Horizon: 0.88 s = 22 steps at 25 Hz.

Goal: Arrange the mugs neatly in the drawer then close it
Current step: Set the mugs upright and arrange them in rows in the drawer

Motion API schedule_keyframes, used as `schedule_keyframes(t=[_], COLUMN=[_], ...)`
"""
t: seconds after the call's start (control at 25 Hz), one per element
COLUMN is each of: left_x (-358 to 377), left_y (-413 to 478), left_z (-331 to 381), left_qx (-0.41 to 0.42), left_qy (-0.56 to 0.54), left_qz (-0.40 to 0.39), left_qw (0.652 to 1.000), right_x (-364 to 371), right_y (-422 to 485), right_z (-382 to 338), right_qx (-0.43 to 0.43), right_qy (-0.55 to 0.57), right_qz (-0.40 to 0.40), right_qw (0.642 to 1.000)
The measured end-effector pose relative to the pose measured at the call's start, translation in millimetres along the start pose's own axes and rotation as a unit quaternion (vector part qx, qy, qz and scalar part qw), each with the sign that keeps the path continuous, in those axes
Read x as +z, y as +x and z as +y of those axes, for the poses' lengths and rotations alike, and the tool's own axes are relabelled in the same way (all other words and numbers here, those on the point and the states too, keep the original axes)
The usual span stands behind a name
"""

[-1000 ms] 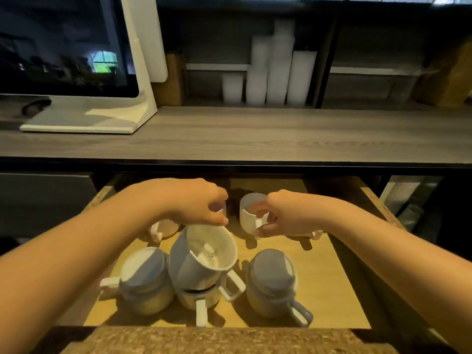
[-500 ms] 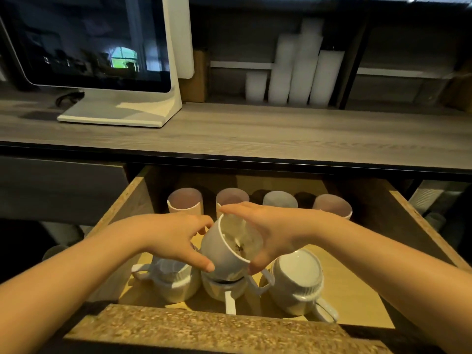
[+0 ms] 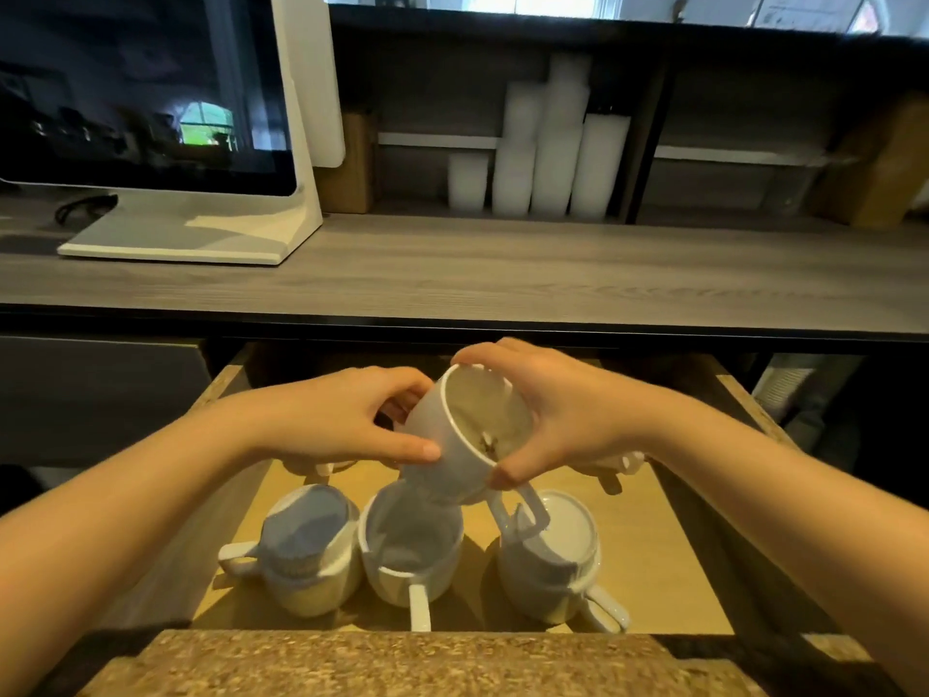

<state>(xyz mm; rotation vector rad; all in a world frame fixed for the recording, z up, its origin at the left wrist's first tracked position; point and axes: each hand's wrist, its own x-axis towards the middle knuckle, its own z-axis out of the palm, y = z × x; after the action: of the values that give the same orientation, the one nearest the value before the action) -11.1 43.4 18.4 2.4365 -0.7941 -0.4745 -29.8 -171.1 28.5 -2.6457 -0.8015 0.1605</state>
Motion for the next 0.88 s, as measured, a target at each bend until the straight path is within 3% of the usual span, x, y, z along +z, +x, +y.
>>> schedule_keyframes(t=[0.36,0.64,0.88], left_x=[34,86,103], left_y=[61,91,96], left_z=[72,88,63], left_qx=[0.063,0.017,-0.018], left_qy=[0.038,0.197,0.215], left_qz=[0.001,-0.12,-0.156], left_qw=[0.997,0.973,0.964], right_x=[-49,-29,3], right_y=[-73,-109,-94], right_z=[43,74,95], right_qx=[0.118,0.24,0.271], right_qy=[-0.084,-0.15,-0.186], right_qz=[0.024,-0.03,-0.079], right_qw=[0.989,0.959,0.941])
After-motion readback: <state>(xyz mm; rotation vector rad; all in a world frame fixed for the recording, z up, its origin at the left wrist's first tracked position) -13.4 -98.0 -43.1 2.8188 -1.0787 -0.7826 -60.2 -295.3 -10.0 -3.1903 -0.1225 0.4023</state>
